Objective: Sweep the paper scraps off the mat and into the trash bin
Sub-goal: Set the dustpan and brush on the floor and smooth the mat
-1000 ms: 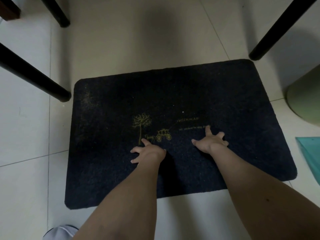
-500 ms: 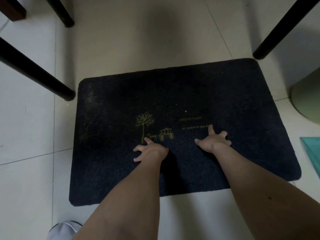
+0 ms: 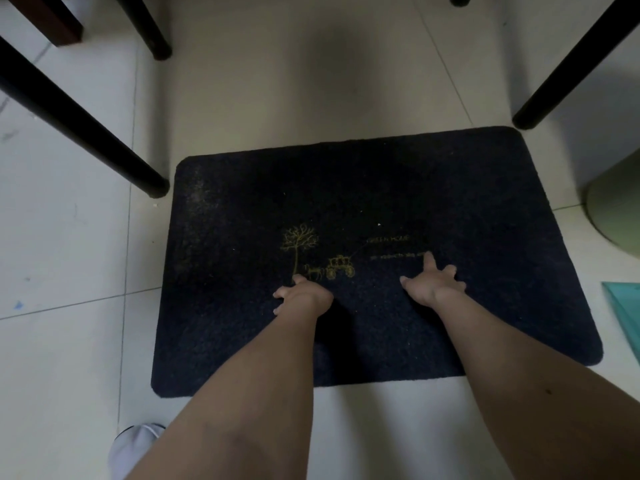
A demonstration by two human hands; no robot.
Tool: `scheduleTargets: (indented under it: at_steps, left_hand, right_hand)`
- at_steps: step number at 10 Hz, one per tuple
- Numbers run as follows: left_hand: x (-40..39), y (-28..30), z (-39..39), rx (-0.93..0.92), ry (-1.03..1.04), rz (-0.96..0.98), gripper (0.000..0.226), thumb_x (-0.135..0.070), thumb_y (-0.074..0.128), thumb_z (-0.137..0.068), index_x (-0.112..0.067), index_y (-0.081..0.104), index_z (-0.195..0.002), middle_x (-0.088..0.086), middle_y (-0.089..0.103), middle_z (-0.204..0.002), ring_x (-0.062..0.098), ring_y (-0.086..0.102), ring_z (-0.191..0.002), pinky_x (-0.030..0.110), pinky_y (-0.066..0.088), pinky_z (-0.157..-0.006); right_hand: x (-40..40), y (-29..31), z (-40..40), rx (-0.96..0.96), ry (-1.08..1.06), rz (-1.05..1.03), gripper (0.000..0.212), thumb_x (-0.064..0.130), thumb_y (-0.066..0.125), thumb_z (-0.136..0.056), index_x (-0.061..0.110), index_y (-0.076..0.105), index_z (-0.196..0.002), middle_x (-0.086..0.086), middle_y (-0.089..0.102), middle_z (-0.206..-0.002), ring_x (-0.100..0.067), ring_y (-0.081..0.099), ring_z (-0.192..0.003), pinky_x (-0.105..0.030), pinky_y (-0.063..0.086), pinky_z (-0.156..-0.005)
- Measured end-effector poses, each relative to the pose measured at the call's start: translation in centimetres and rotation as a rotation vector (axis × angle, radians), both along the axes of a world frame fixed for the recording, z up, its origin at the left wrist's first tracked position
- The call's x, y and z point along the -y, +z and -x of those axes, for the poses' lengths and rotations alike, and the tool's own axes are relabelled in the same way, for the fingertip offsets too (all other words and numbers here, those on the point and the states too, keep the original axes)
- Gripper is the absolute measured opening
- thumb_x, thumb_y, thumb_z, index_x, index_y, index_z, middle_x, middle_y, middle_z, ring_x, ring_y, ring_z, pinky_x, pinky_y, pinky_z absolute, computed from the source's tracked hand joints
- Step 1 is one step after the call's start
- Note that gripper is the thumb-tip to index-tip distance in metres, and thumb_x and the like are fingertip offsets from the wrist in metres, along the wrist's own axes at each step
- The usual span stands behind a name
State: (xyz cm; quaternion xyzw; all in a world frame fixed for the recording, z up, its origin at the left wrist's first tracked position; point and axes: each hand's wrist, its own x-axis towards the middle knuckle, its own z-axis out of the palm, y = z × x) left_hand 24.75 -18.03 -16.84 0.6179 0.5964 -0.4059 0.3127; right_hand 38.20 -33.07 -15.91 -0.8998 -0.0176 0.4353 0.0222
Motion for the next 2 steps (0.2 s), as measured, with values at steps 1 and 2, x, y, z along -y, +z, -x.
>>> scheduleTargets:
  at_steps: [1, 2]
  left_hand:
    - [-0.4, 1.1, 0.6, 0.033, 0.027, -0.067, 0.081, -0.042, 0.050, -0.092, -0.014, 0.005, -0.154, 0.017, 0.014, -0.155, 0.039, 0.026, -0.138, 0.045, 0.034, -0.109]
    - [-0.7, 2.7, 0.7, 0.178, 0.106, -0.175, 0.066, -0.039, 0.048, -0.093, -0.009, 0.024, -0.147, 0.018, 0.031, -0.146, 0.036, 0.043, -0.127, 0.047, 0.040, -0.106]
  right_hand:
    - [0.1, 0.9, 0.8, 0.074, -0.018, -0.041, 0.076, 0.052, 0.046, -0.092, 0.030, 0.002, -0.150, -0.013, 0.008, -0.154, -0.040, 0.020, -0.136, -0.052, 0.032, -0.106]
    - [-0.2, 2.7, 1.5, 0.138, 0.005, -0.048, 0.066, 0.049, 0.043, -0.093, 0.017, 0.022, -0.147, -0.014, 0.026, -0.147, -0.036, 0.031, -0.129, -0.048, 0.037, -0.100]
